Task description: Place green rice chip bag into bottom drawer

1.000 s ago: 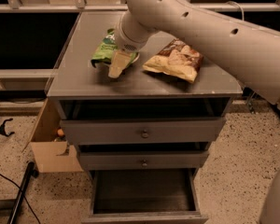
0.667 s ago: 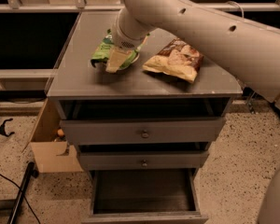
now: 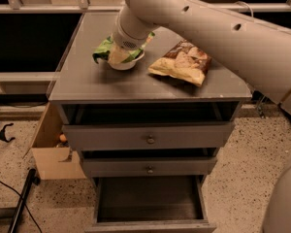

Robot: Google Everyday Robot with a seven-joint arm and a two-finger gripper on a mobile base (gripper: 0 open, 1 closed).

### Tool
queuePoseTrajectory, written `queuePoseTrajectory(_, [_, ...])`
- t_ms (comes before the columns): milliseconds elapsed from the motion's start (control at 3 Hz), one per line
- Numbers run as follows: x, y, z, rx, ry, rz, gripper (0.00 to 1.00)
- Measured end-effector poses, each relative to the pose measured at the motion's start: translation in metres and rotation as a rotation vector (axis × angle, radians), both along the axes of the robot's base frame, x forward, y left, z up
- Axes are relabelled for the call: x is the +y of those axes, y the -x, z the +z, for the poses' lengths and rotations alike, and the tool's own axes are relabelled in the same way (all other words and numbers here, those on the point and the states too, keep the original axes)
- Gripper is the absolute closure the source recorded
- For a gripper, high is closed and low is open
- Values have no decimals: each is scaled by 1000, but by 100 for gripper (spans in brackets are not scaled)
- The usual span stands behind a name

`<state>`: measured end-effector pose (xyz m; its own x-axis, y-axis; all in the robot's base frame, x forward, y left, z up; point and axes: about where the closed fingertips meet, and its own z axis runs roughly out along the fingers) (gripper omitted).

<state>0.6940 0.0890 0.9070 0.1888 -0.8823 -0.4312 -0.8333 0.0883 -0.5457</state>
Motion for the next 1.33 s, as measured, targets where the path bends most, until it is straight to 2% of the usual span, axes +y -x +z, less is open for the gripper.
queuePoseTrajectory(333, [0, 0, 0, 0, 0, 0, 86])
queuePoseTrajectory(667, [0, 0, -1, 6, -2, 0, 100])
queuePoseTrajectory(1000, [0, -1, -1, 6, -2, 0, 100])
queuePoseTrajectory(1333, [-5, -12, 11, -44, 6, 6, 100])
